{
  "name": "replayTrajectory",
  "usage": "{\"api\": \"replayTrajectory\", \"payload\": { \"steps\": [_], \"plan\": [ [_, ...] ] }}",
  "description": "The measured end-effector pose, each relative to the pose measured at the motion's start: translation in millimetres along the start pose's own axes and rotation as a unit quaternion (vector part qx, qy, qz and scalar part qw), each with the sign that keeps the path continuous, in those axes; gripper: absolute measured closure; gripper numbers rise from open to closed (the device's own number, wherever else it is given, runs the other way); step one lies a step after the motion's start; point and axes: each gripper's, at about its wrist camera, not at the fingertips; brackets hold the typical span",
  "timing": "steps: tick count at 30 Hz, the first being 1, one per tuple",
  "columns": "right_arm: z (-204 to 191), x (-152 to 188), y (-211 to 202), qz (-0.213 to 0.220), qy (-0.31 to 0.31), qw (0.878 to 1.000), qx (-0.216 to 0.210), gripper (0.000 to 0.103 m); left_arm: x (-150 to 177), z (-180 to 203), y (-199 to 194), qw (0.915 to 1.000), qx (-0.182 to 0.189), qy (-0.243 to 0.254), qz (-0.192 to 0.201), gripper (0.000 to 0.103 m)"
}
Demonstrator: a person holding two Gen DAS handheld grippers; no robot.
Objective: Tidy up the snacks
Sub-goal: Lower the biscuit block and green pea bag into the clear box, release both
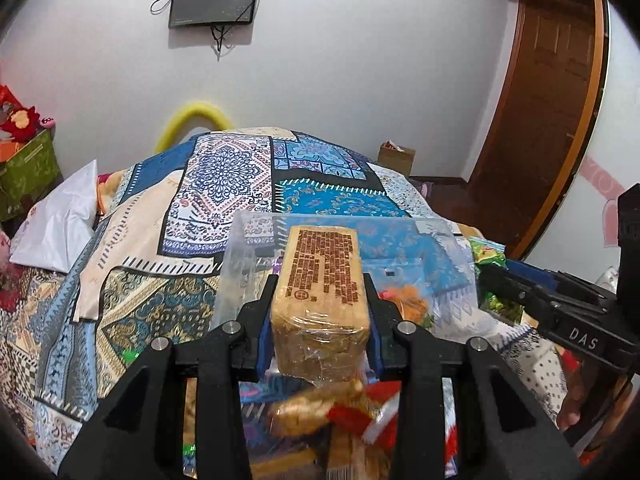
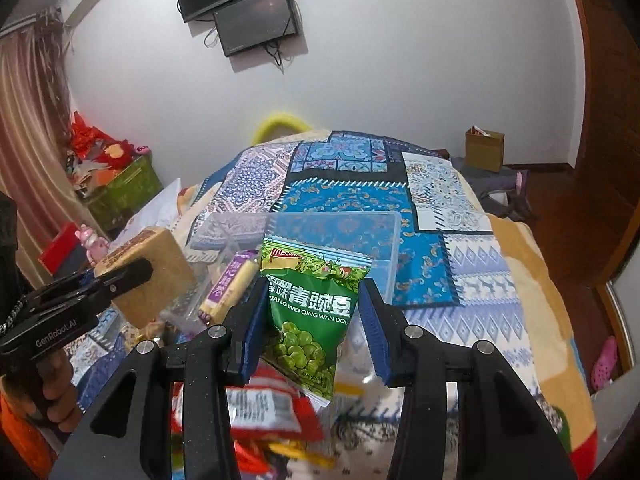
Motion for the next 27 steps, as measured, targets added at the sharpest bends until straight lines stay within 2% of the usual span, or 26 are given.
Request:
{"api": "replayTrajectory", "payload": {
  "steps": [11,22,25,27],
  "plan": [
    [-1,-5,37,-0.042,-0.015,0.999,0.017,0.062,-11,12,58,0.9984,0.0,0.01,-0.056,0.066],
    [-6,2,55,-0.071,-0.03,0.996,0.034,0.061,-3,18,87,0.9944,-0.018,0.028,-0.1,0.066],
    [-7,3,55,-0.078,-0.032,0.996,0.035,0.061,-3,17,81,0.995,-0.017,0.03,-0.094,0.063],
    [-7,4,54,-0.082,-0.033,0.996,0.033,0.061,-4,18,75,0.9953,-0.019,0.032,-0.089,0.054]
  ]
}}
Point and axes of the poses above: each gripper's, at about its wrist camera, not at the fingertips, and y roughly the way its jaws point, z to its right, x to its underside, and after that the axes turned 12 degrees about -z, right-handed
